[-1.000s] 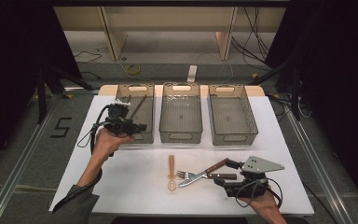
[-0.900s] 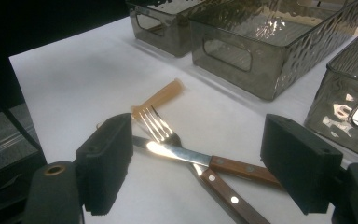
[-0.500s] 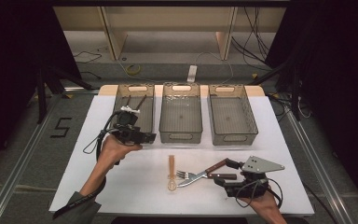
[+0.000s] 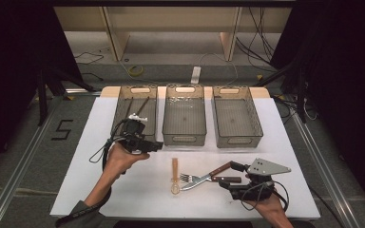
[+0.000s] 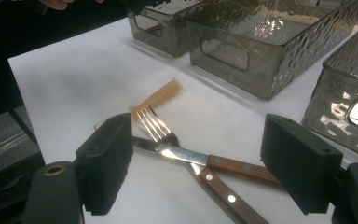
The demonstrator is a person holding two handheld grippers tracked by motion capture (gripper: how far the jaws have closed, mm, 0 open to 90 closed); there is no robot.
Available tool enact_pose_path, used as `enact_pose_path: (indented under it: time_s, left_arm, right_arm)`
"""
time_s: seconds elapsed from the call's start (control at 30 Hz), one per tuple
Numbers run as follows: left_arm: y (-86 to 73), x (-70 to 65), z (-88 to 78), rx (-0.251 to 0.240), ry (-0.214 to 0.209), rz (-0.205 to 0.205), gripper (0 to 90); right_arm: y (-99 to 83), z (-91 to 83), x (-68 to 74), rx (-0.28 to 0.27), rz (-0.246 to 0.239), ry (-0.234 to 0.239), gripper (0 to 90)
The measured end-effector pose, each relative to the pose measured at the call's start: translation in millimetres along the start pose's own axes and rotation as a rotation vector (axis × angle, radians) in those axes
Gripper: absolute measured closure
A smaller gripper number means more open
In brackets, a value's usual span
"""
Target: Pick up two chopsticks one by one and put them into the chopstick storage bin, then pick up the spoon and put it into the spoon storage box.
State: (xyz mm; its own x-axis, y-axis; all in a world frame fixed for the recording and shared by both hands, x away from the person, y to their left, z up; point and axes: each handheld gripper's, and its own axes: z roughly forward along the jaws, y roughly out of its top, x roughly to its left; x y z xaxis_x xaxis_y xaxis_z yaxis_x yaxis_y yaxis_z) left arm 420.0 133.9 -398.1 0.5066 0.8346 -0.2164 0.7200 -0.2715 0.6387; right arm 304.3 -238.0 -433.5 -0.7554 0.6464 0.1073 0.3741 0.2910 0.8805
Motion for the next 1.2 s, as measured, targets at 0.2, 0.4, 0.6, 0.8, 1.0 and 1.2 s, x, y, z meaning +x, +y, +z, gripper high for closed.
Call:
enact_pose_path:
  time_s: [0.2,0.4,0.6,0.8,1.0,1.2]
  left_arm:
    - [-3.0,-3.7,3.1,-0.009,0.014,-0.001,15.9]
    - [-10.4,-8.9,11.5,0.018,0.016,0.012,15.6]
    - [-15.3,-15.9,21.6,0.052,0.029,0.035,15.6]
    - [-18.9,-22.0,31.4,0.082,0.028,0.048,15.3]
    - [-20.5,-26.5,35.5,0.09,0.03,0.052,15.1]
    - [-21.5,-30.3,40.4,0.11,0.024,0.06,15.4]
  right_arm:
    - [-1.0,-0.8,-1.2,-0.002,0.006,0.002,26.0]
    - [-0.5,-0.7,-0.2,0.001,0.002,-0.005,26.0]
    - [-1.2,0.3,-0.3,0.008,0.001,-0.014,26.0]
    - [-1.6,0.5,-1.6,0.008,0.005,-0.015,26.0]
    - [-1.2,-0.1,-0.5,0.008,-0.001,-0.016,26.0]
    - [-1.1,0.5,-0.3,0.011,-0.003,-0.012,26.0]
